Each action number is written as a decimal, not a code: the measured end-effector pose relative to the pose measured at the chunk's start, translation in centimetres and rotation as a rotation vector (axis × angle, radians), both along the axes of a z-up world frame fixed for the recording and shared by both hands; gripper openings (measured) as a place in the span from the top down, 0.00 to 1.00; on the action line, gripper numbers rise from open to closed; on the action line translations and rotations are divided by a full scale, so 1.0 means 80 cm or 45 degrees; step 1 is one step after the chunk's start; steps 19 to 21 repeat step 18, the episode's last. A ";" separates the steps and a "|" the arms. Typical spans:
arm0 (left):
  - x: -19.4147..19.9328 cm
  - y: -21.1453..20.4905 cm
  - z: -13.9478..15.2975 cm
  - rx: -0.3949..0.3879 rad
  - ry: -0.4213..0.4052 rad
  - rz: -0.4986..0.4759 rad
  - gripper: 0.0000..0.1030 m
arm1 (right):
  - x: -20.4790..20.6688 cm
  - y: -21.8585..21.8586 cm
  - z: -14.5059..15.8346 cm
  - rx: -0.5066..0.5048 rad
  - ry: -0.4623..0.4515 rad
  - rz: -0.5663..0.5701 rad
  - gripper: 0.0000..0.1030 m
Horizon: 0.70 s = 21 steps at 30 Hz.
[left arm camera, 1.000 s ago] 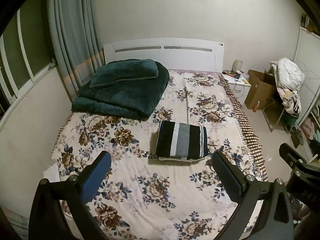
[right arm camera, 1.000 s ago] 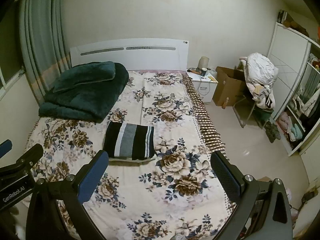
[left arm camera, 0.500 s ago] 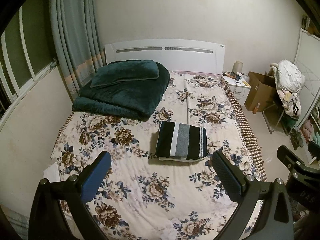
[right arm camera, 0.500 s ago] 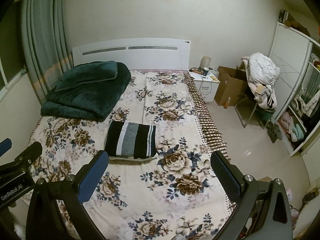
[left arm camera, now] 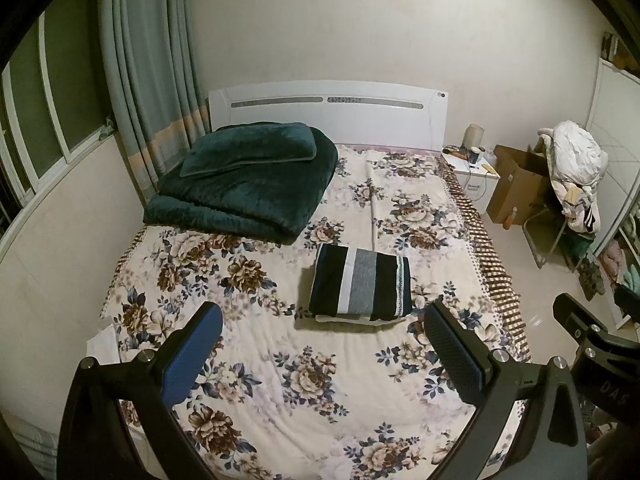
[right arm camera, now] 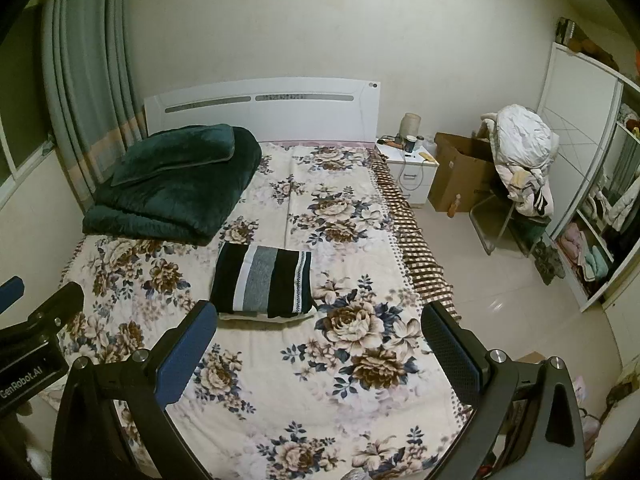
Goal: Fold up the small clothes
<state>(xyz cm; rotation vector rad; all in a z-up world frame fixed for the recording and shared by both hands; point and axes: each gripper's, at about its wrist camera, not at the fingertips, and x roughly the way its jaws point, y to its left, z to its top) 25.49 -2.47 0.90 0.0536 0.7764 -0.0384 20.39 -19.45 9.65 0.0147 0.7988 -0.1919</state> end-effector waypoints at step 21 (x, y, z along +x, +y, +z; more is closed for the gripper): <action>-0.004 -0.006 0.011 -0.003 -0.022 0.011 0.00 | -0.017 0.010 -0.002 -0.003 -0.008 -0.016 0.00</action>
